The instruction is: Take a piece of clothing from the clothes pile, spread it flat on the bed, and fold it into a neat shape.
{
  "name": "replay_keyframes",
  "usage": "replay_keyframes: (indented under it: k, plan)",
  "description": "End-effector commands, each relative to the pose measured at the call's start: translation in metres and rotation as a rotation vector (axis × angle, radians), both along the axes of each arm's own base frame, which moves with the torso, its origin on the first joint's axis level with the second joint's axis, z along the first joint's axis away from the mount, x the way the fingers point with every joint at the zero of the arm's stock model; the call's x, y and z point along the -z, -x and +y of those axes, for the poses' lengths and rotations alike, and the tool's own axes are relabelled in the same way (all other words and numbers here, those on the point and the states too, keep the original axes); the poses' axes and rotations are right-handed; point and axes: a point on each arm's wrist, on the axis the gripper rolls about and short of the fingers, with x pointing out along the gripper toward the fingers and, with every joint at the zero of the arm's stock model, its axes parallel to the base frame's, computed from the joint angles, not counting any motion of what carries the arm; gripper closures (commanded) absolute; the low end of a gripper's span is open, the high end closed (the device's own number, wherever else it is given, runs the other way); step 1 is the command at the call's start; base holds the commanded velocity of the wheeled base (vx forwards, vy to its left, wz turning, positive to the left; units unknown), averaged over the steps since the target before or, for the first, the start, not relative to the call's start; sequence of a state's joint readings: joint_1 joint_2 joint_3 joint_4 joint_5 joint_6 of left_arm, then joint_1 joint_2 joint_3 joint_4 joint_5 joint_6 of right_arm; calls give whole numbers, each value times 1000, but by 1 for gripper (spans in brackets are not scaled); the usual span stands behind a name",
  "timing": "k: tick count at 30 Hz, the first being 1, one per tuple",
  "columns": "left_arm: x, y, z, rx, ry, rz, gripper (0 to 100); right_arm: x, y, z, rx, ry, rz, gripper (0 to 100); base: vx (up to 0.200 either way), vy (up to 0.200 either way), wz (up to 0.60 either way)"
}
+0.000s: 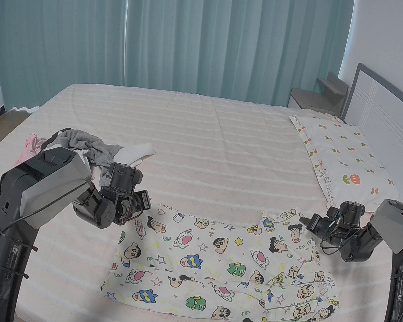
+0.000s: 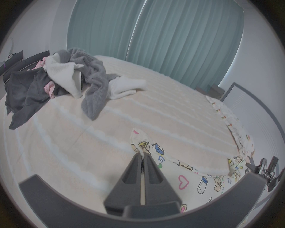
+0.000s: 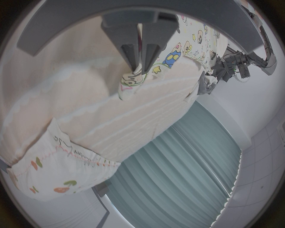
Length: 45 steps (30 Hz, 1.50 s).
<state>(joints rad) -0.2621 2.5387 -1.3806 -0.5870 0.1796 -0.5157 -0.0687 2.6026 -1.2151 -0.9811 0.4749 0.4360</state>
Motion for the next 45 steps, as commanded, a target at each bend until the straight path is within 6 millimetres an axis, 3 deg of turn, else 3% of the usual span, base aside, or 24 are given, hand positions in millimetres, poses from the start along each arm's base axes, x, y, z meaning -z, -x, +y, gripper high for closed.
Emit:
replay_keyframes:
  k: [1, 25, 32, 45]
  plan:
    - [-3, 1, 0, -2, 2, -14, 100, -5, 2, 0, 0, -11, -18, 100, 0, 0, 0]
    - [-1, -5, -3, -22, -4, -76, 100, -13, 3, -1, 37, -71, -85, 100, 0, 0, 0]
    - [1, -1, -2, -22, -10, -65, 100, -30, 9, 0, 37, -71, -94, 100, 0, 0, 0]
    - [-15, 13, 1, -16, -14, -59, 100, -35, 54, -5, 37, -17, -41, 100, 0, 0, 0]
